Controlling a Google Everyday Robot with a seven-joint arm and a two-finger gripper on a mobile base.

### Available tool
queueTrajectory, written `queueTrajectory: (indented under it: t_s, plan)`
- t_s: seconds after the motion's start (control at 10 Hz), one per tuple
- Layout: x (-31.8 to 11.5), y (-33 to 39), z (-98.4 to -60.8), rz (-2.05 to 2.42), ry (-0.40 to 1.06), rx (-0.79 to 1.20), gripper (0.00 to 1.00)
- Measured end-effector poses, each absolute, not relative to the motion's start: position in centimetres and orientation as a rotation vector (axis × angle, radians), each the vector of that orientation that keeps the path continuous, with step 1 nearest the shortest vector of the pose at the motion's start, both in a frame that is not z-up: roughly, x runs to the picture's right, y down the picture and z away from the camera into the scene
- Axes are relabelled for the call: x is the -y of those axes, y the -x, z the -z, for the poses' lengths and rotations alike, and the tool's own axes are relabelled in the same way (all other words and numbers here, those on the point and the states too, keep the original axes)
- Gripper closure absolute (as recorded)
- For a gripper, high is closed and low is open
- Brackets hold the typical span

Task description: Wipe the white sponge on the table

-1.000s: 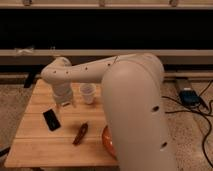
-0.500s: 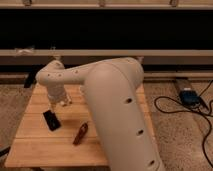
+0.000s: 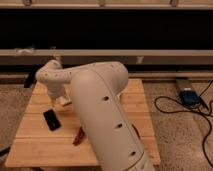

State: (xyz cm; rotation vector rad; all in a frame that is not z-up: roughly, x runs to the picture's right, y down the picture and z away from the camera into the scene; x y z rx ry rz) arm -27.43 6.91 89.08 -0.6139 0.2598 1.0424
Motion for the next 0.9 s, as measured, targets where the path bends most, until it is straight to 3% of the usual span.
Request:
queueTrajectory:
  t_s: [0.9]
  plan:
    - [-5.8,25.6,-93.4,-1.102,0.65,-0.308,0.35]
